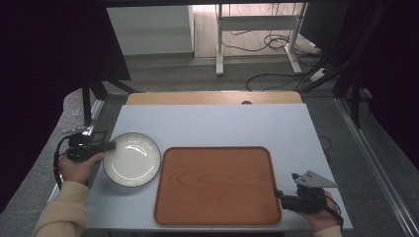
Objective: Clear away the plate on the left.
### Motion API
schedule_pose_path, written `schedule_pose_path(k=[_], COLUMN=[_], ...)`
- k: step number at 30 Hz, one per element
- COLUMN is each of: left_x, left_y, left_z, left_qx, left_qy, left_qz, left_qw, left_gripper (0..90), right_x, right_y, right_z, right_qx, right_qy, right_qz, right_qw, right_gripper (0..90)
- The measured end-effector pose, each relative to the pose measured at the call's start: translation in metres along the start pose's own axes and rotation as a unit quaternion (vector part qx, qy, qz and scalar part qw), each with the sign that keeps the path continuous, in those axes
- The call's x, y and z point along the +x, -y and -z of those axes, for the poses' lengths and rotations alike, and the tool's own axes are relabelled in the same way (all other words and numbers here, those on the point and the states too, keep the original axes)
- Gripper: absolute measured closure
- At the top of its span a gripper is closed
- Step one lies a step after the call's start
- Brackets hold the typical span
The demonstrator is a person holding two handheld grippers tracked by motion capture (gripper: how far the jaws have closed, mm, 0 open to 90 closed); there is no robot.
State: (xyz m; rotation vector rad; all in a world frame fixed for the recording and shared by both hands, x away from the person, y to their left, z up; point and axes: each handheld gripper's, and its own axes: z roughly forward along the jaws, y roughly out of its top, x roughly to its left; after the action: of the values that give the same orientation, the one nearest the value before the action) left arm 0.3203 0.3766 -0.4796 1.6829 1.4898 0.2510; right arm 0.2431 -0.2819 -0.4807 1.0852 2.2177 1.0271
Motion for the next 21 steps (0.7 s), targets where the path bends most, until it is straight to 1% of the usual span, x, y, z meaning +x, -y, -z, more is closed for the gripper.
schedule_pose_path(k=[5, 8, 13, 17, 21], left_x=[-0.006, -0.010, -0.016, -0.016, -0.018], left_y=[-0.005, -0.008, -0.008, -0.005, -0.003], left_z=[0.009, 0.014, 0.020, 0.020, 0.020], left_qx=[-0.018, -0.027, -0.043, -0.052, -0.057], left_qy=[0.012, 0.023, 0.034, 0.046, 0.050], left_qz=[-0.004, -0.006, -0.009, -0.001, 0.002], left_qw=[0.9997, 0.9993, 0.9985, 0.9976, 0.9971], left_gripper=[83.4, 83.5, 83.4, 83.5, 83.4], right_x=[0.000, 0.000, 0.000, -0.001, 0.000], right_y=[0.000, 0.000, 0.000, 0.000, 0.000], right_z=[0.000, 0.000, 0.000, 0.000, 0.001], right_qx=[0.000, -0.001, 0.000, 0.000, -0.001], right_qy=[0.001, 0.001, 0.001, 0.001, 0.002], right_qz=[0.000, 0.000, 0.001, -0.001, 0.000], right_qw=[1.0000, 1.0000, 1.0000, 1.0000, 1.0000], right_gripper=[19.4, 19.5, 19.5, 19.6, 19.6])
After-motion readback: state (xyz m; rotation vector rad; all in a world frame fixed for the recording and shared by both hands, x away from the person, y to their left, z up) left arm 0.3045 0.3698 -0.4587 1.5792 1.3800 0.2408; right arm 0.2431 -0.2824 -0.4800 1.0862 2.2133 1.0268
